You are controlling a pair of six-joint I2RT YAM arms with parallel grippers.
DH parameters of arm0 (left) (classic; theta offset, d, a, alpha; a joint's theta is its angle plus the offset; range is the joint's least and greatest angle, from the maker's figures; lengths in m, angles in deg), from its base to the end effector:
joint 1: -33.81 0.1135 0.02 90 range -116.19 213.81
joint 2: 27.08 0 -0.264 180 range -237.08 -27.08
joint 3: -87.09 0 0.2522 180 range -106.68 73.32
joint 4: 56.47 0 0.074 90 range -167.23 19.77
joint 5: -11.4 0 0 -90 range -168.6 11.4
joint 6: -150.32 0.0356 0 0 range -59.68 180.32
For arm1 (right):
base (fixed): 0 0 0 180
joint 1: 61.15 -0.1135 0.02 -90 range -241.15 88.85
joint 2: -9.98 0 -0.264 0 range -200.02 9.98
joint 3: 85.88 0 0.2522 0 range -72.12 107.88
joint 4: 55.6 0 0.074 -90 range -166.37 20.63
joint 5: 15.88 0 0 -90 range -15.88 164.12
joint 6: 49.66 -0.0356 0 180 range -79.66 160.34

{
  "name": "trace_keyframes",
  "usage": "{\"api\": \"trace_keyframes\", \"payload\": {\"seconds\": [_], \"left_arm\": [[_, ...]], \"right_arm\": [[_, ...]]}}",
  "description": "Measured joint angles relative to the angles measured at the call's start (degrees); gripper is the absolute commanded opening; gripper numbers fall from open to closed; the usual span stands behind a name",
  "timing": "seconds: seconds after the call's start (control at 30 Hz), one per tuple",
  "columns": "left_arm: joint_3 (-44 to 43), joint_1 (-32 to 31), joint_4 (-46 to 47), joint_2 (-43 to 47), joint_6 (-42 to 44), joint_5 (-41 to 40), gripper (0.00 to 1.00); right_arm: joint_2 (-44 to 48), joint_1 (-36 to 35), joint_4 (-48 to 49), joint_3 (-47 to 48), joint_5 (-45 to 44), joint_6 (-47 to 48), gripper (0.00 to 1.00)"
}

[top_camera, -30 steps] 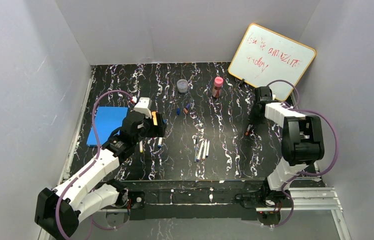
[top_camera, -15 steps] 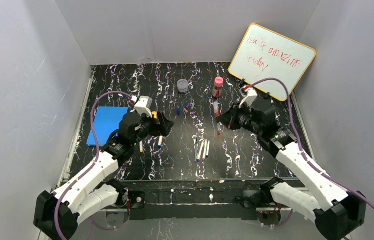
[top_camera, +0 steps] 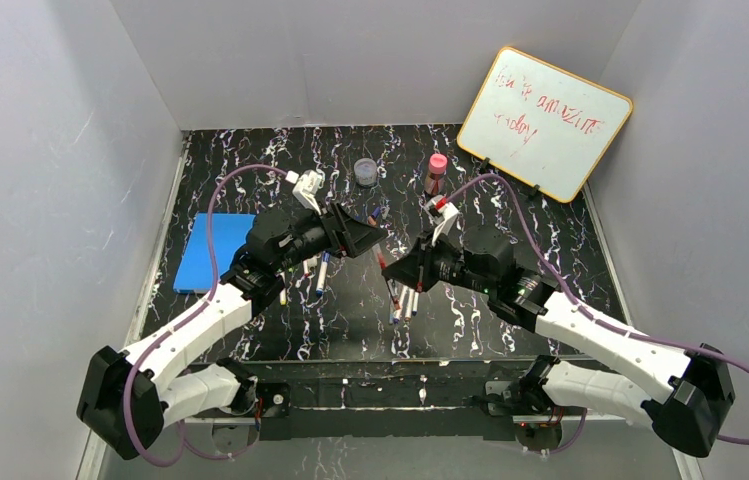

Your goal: Open the pen caps

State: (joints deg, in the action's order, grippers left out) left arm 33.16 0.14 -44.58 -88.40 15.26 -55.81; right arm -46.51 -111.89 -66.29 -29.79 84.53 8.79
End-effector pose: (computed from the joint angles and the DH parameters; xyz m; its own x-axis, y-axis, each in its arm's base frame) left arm 0.2003 -0.1500 0.3211 -0.5432 -0.4223 -0.7257 0.6343 0.3600 -0.6842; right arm 0.1427 0.1848 0.3109 -0.5609 0.1269 -0.8181 -0.6809 0.4913 0.5431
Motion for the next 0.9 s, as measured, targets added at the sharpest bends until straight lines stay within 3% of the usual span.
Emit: {"api": "trace_keyframes", "payload": {"seconds": [0.17,0.43,0.67,0.73,0.9], "left_arm": [[-0.96,-0.7,-1.36,0.17,-0.63,0.24,0.67],[-2.89,-1.6,-4.46,-0.02,-0.7,0.9,0.4],[-2.97,-2.86,-4.74,-0.28,-0.83,1.7,0.35],[-3.06,-3.17,-4.72,-0.57,-0.94,1.84,0.26],[-3.41,-3.58,-4.66,-1.22,-1.22,1.73,0.13]], "right_arm": [[-0.13,-0.5,2.97,0.0,-1.22,-0.42,0.01],[-0.13,-0.76,4.87,0.0,-2.99,-1.09,0.01],[0.2,-0.76,4.85,-0.02,-3.89,-1.2,0.01],[0.42,-0.76,4.85,0.0,-4.09,-1.2,0.01],[0.66,-0.76,4.85,-0.02,-3.82,-1.22,0.01]]}}
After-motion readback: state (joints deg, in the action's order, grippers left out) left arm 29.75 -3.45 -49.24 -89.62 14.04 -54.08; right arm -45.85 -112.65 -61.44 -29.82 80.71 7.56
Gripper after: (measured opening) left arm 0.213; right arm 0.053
